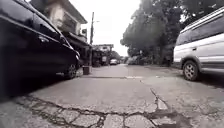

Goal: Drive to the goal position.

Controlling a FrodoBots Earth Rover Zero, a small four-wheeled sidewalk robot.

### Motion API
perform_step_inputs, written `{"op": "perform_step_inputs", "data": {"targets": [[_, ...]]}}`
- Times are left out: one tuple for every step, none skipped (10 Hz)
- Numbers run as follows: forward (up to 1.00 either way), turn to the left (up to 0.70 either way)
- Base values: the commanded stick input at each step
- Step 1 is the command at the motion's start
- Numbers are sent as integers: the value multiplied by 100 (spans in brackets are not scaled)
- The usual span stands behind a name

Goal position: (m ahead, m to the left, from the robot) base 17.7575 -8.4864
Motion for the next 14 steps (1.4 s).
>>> {"op": "perform_step_inputs", "data": {"targets": [[50, 22], [50, 3], [50, 0], [50, 0], [50, 0], [50, 0], [50, 0], [50, 0], [50, -17], [50, -27], [50, -27], [50, -27], [50, -27], [50, -27]]}}
